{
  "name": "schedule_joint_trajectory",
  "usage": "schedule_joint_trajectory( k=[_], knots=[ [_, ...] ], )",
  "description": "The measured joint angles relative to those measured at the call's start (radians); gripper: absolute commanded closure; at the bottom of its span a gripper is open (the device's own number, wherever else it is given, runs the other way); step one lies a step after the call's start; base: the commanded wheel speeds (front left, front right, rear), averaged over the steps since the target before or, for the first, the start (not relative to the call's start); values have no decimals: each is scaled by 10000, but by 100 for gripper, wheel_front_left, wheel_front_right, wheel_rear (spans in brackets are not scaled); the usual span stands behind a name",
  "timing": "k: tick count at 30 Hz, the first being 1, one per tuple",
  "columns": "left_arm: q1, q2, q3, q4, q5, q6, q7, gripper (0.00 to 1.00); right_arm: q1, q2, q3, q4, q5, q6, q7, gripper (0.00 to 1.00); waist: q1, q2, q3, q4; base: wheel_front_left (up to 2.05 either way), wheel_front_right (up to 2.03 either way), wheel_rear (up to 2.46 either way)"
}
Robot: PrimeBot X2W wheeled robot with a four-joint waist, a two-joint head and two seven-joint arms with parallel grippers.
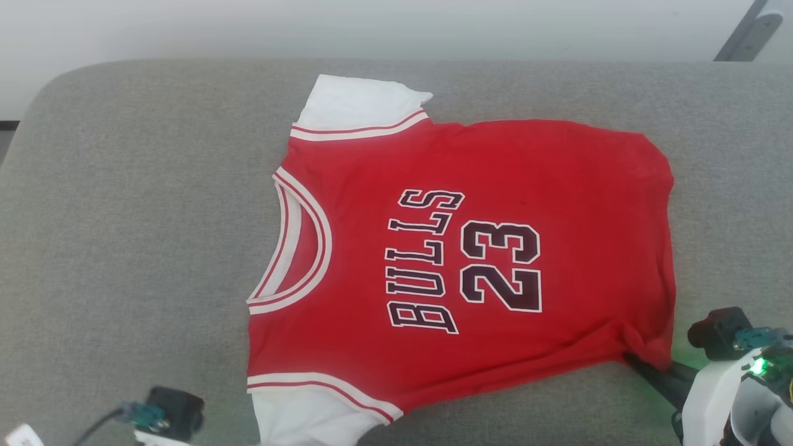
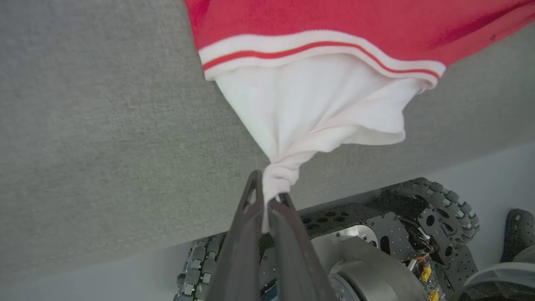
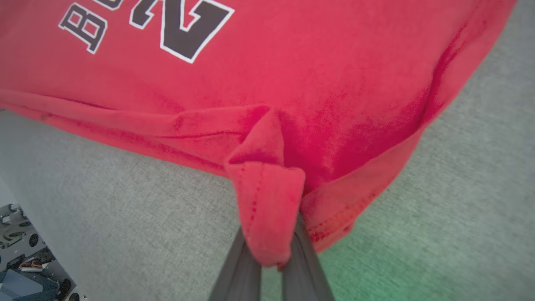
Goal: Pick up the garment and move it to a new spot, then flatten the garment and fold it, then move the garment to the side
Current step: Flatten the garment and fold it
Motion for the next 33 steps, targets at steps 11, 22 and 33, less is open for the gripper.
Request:
schedule_joint_trajectory(
  k=[11, 22, 33],
  knots=[
    [-2315, 1484, 901, -729, 1804, -339, 359, 100, -114, 569, -1745, -397, -587, 4, 537, 100, 0, 0, 82, -449, 0, 0, 0],
    [-5946, -178, 838, 2543, 3168, -3450, 1513, 100, -1582, 1776, -3127, 198, -2111, 2, 1574, 100, 0, 0, 657, -811, 0, 0, 0],
    [-7636, -2347, 190, 6838, 3450, -5509, 1900, 100, -2631, 2834, -2982, 1160, -2579, -2, 2385, 100, 0, 0, 1424, -1087, 0, 0, 0]
  ],
)
